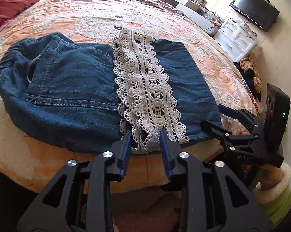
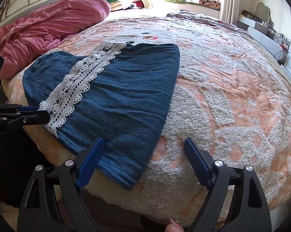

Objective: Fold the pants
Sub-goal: 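Grasp the lace trim with the left tool, straighten it, and release, then grasp the denim waistband with the right tool and fold it over the bundle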

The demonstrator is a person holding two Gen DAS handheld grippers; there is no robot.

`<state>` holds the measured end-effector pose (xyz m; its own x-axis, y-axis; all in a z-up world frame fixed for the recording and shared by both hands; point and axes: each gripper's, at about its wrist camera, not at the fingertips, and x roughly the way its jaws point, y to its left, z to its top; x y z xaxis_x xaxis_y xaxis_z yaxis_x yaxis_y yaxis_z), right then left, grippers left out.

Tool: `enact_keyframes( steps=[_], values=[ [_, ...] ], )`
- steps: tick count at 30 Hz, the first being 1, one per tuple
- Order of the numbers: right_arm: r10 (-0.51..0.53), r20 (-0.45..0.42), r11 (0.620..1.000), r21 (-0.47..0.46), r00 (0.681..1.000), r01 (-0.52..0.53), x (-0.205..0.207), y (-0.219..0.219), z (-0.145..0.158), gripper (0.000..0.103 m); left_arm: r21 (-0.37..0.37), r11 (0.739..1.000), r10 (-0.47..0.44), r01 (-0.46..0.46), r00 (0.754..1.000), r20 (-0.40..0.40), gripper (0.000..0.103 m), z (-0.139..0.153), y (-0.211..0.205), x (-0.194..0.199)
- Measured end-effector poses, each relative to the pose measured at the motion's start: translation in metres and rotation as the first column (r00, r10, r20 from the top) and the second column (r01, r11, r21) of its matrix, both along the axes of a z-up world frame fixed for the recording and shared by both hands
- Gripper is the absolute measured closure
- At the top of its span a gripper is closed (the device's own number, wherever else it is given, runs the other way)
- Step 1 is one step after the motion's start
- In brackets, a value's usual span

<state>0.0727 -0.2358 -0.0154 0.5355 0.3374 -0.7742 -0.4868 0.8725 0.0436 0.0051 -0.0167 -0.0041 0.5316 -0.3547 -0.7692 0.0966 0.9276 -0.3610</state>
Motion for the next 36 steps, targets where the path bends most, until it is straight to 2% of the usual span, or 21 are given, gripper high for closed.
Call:
enact_keyframes(
  steps=[2, 9, 16, 22, 28, 36],
  values=[
    [-0.01, -0.006, 1.0, 0.01, 1.0, 0.011, 0.0, -0.002, 0.003, 0.019, 0.009, 1.0, 0.004, -0.004, 1.0, 0.012, 0.067, 0.005, 0.001, -0.002],
    [-0.057, 0.005, 0.997, 0.046, 0.998, 0.057, -0.005, -0.009, 0.02, 0.019, 0.03, 0.999, 0.031, -0.032, 0.998, 0.048, 0.055, 0.019, 0.014, -0.012],
    [-0.079, 0.013, 0.993, 0.084, 0.997, 0.077, -0.004, -0.009, 0.039, 0.013, 0.042, 0.996, 0.08, -0.083, 0.994, 0.073, 0.034, 0.028, 0.033, -0.021],
    [-0.062, 0.026, 0.992, 0.114, 0.998, 0.059, 0.001, 0.002, 0.056, 0.01, 0.051, 0.99, 0.129, -0.133, 0.988, 0.079, 0.022, 0.031, 0.051, -0.026],
    [0.017, 0.043, 0.992, 0.123, 0.999, -0.022, 0.005, 0.037, 0.068, 0.007, 0.035, 0.982, 0.18, -0.183, 0.981, 0.078, 0.015, 0.028, 0.07, -0.031],
    [0.168, 0.022, 0.97, 0.176, 0.986, -0.169, 0.038, 0.1, 0.087, 0.007, -0.029, 0.957, 0.29, -0.289, 0.953, 0.082, 0.014, 0.02, 0.104, -0.032]
  ],
)
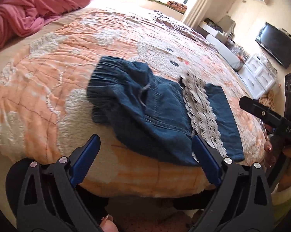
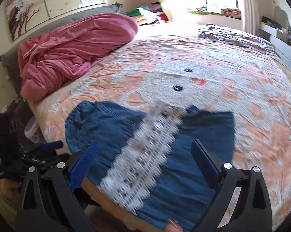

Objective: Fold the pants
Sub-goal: 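Grasp the denim waistband with the right tool and fold it over the bundle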

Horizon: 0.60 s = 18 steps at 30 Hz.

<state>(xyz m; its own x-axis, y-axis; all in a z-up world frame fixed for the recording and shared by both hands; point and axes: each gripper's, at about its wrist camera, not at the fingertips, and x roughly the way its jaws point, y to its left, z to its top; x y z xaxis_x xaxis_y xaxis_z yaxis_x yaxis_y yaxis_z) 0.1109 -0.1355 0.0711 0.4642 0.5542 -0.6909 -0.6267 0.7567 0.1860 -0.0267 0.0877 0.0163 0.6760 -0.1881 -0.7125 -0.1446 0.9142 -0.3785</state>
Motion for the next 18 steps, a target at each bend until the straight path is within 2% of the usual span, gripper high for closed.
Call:
enact_keyframes(
  steps=[4, 9, 14, 18],
  values=[
    [0.09, -0.019, 0.996, -0.021, 0.996, -0.091, 0.018, 0.034, 0.003, 0.007, -0.063, 0.997, 0.034, -0.034, 0.999, -0.002, 0.014, -0.006, 0.015, 0.003],
    [0.201, -0.065, 0.977, -0.064, 0.977, -0.205, 0.036, 0.08, -0.002, 0.007, -0.091, 0.995, 0.049, -0.051, 0.999, -0.019, 0.014, -0.016, 0.022, 0.009],
    [0.312, -0.134, 0.943, -0.078, 0.941, -0.324, 0.042, 0.13, -0.012, 0.007, -0.109, 0.993, 0.041, -0.041, 0.999, -0.004, 0.014, -0.019, 0.021, 0.013],
    [0.354, -0.181, 0.92, -0.11, 0.918, -0.376, 0.05, 0.163, -0.023, 0.007, -0.113, 0.993, 0.032, -0.03, 0.999, 0.014, 0.014, -0.019, 0.02, 0.015]
  ],
)
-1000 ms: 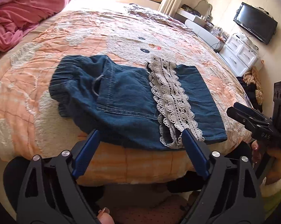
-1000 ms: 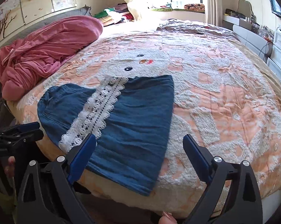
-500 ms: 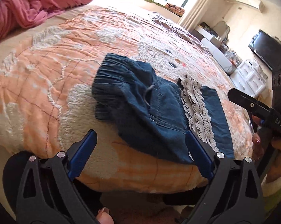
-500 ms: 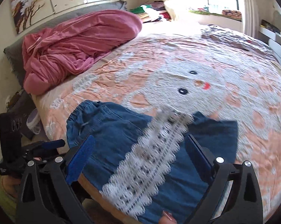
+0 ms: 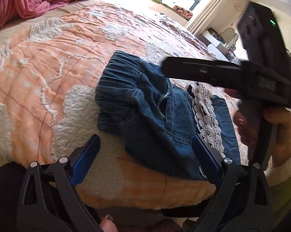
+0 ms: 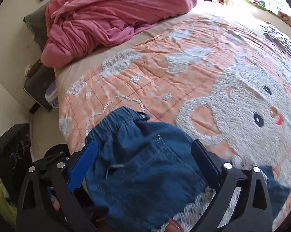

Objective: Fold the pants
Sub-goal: 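Grasp the denim waistband with the right tool and fold it over the bundle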

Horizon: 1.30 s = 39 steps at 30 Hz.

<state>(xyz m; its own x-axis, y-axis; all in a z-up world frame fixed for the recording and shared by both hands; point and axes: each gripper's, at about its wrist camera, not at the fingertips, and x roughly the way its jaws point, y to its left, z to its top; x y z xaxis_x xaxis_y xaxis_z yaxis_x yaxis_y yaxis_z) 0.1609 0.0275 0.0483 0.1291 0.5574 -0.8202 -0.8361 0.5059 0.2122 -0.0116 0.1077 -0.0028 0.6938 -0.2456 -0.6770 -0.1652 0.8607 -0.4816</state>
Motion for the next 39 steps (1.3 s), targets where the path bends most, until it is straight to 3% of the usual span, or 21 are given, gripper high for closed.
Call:
enact_keyframes(
  steps=[5, 8, 9, 10, 12, 13, 15, 19, 21, 26, 33, 39],
  values=[
    [0.042, -0.092, 0.998, -0.039, 0.995, -0.046, 0.014, 0.031, -0.016, 0.007, -0.038, 0.999, 0.005, -0.004, 1.0, 0.019, 0.015, -0.002, 0.002, 0.005],
    [0.065, -0.102, 0.996, -0.048, 0.993, -0.07, 0.018, 0.045, -0.024, 0.007, -0.08, 0.997, 0.021, -0.019, 0.999, 0.028, 0.015, -0.005, 0.008, 0.008],
    [0.067, -0.101, 0.996, -0.05, 0.993, -0.072, 0.019, 0.049, -0.027, 0.013, -0.093, 0.995, 0.027, -0.024, 0.999, 0.033, 0.015, -0.005, 0.01, 0.008],
    [0.082, -0.118, 0.995, -0.048, 0.99, -0.088, 0.019, 0.053, -0.031, 0.029, -0.105, 0.994, 0.032, -0.028, 0.999, 0.035, 0.015, -0.007, 0.012, 0.009],
    [0.107, -0.152, 0.992, -0.047, 0.983, -0.115, 0.019, 0.059, -0.04, 0.04, -0.113, 0.993, 0.037, -0.033, 0.999, 0.037, 0.015, -0.008, 0.013, 0.01],
    [0.114, -0.126, 0.99, -0.067, 0.985, -0.124, 0.016, 0.06, -0.042, 0.049, -0.113, 0.993, 0.038, -0.034, 0.999, 0.038, 0.015, -0.009, 0.013, 0.01],
    [0.124, -0.092, 0.989, -0.066, 0.988, -0.13, 0.012, 0.056, -0.042, 0.056, -0.112, 0.993, 0.042, -0.037, 0.998, 0.043, 0.016, -0.009, 0.013, 0.01],
    [0.096, -0.102, 0.995, 0.044, 0.99, -0.092, 0.015, 0.031, -0.022, 0.07, -0.111, 0.992, 0.068, -0.063, 0.997, 0.046, 0.024, -0.007, 0.014, 0.008],
    [0.082, -0.112, 0.992, 0.101, 0.99, -0.071, 0.016, 0.016, -0.011, 0.071, -0.125, 0.989, 0.08, -0.075, 0.996, 0.037, 0.026, -0.006, 0.014, 0.01],
    [0.059, -0.11, 0.978, 0.203, 0.992, -0.036, 0.016, -0.016, 0.014, 0.071, -0.15, 0.986, 0.075, -0.069, 0.997, 0.034, 0.054, 0.003, 0.006, 0.019],
    [0.004, -0.084, 0.954, 0.3, 0.996, 0.021, 0.026, -0.077, 0.043, 0.071, -0.062, 0.998, 0.01, -0.003, 0.993, 0.115, 0.055, 0.045, -0.032, 0.033],
    [-0.03, -0.102, 0.927, 0.368, 0.994, 0.065, 0.035, -0.142, 0.045, 0.069, 0.038, 0.996, -0.083, 0.079, 0.988, 0.132, 0.055, 0.061, -0.072, 0.048]
  ],
)
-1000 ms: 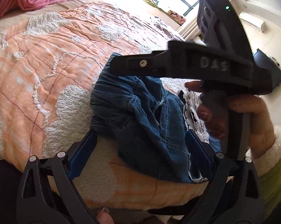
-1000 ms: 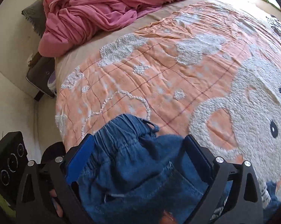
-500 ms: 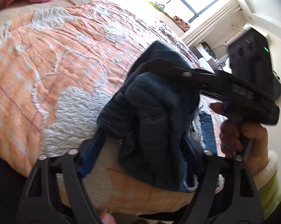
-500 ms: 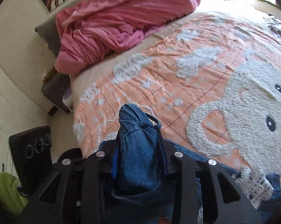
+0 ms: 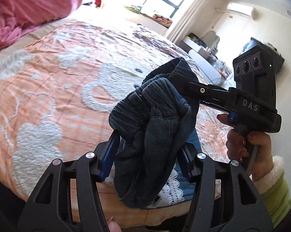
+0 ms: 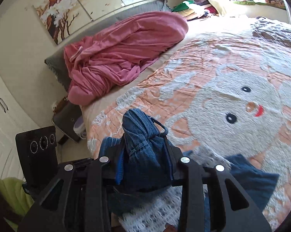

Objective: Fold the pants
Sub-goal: 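Grasp the denim waistband with the right tool and fold it over the bundle, then grasp the folded denim with the left tool, press it flat, and release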

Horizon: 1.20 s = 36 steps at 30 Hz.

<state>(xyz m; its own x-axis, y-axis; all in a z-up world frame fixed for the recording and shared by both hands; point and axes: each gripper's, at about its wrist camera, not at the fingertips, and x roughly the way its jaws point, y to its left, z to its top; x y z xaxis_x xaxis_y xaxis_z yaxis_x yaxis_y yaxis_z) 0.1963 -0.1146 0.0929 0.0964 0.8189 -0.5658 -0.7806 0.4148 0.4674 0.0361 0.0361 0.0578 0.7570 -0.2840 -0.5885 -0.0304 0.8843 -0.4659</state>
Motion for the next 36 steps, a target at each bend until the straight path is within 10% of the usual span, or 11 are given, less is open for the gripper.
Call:
enact_keyframes(
  steps=[14, 24, 36],
  values=[
    [-0.266, -0.199, 0.961, 0.027, 0.943, 0.276, -0.004, -0.133, -0.052, 0.021, 0.186, 0.945, -0.282, 0.27, 0.959, 0.038, 0.049, -0.014, -0.102, -0.013],
    [-0.279, -0.082, 0.951, -0.161, 0.957, 0.263, -0.018, -0.094, -0.065, 0.016, 0.255, 0.883, -0.396, 0.394, 0.917, -0.046, 0.041, -0.041, -0.137, -0.027],
    [-0.294, -0.064, 0.936, -0.223, 0.954, 0.274, -0.028, -0.118, -0.09, 0.02, 0.261, 0.922, -0.302, 0.285, 0.953, 0.03, 0.04, -0.007, -0.079, -0.044]
  ],
)
